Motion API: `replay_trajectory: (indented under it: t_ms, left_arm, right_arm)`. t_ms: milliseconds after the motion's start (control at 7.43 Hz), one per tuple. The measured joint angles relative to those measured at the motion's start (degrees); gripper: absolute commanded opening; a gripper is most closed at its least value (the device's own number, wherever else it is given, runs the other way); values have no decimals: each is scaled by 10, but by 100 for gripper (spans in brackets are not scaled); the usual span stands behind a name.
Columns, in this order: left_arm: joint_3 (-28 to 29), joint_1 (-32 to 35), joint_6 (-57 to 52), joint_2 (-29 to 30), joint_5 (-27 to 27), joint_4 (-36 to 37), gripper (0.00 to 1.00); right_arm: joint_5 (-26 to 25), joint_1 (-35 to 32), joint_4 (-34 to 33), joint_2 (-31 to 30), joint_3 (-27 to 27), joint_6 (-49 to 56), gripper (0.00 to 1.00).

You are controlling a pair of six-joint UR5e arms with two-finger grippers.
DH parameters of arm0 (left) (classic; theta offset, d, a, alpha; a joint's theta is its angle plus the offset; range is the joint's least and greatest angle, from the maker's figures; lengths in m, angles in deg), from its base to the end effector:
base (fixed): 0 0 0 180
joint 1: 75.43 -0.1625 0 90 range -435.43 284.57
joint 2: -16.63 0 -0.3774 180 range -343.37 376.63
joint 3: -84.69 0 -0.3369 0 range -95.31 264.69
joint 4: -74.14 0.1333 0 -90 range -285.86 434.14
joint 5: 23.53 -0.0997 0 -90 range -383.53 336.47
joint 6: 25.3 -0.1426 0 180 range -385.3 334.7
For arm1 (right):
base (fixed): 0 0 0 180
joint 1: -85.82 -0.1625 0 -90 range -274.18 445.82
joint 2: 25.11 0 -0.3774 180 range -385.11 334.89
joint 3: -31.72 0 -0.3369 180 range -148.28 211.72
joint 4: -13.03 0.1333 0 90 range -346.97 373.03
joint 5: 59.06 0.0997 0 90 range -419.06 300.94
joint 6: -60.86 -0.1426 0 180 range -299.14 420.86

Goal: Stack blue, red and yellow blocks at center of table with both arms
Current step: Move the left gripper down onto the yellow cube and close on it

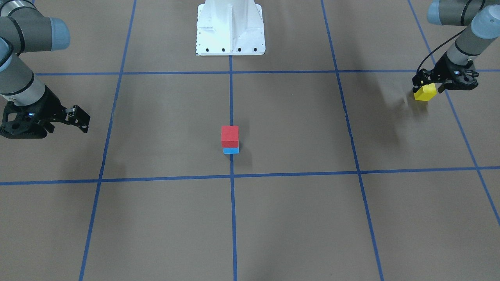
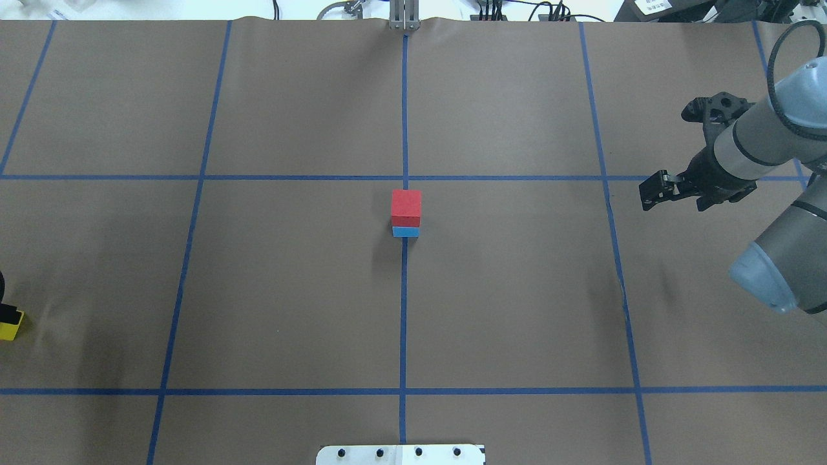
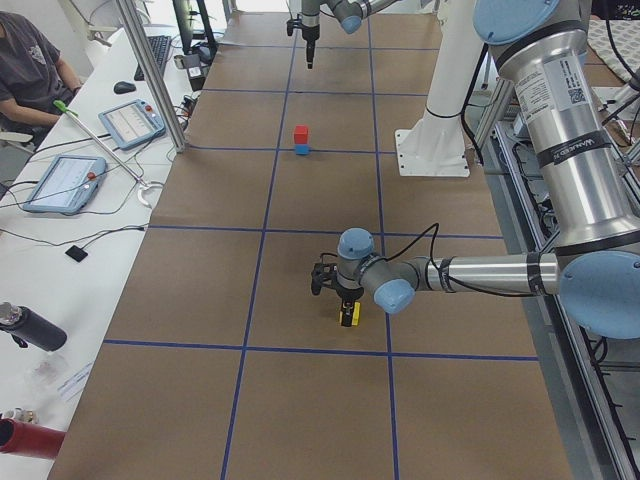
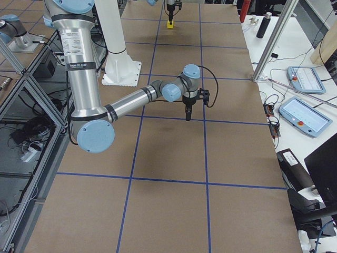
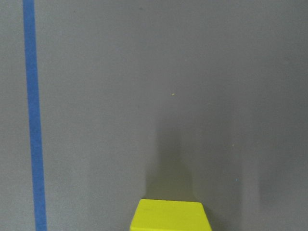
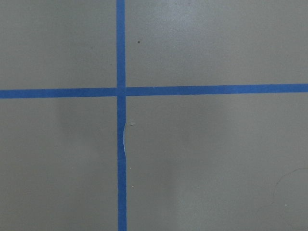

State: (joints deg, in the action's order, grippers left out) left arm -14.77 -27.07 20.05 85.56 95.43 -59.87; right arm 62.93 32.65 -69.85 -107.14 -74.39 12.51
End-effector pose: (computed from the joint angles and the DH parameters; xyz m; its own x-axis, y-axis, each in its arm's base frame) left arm 0.1815 -0.3008 0.6344 0.7375 0.0959 -0.6685 -0.0517 0.9950 0.0857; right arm -0.2582 -0.4411 0.4506 0.7250 0.0277 0.6882 -0.0436 0.9990 0.0057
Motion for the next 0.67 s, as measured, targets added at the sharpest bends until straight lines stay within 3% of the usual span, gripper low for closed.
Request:
replay_trajectory:
  t_ms: [135, 269, 404, 673]
  left_arm:
    - [1, -4, -7, 1, 1, 0, 63]
    - [2, -6, -11, 1, 2, 0, 21]
    - [2, -6, -13, 1, 2, 1, 0]
    - [2, -6, -14, 0, 7, 1, 0]
  right_arm:
    - [0, 0, 0, 0, 0, 0, 99]
    - [0, 1, 0, 1, 0, 0, 99]
    - [0, 1, 0, 1, 0, 0, 99]
    - [0, 1, 0, 2, 0, 0, 99]
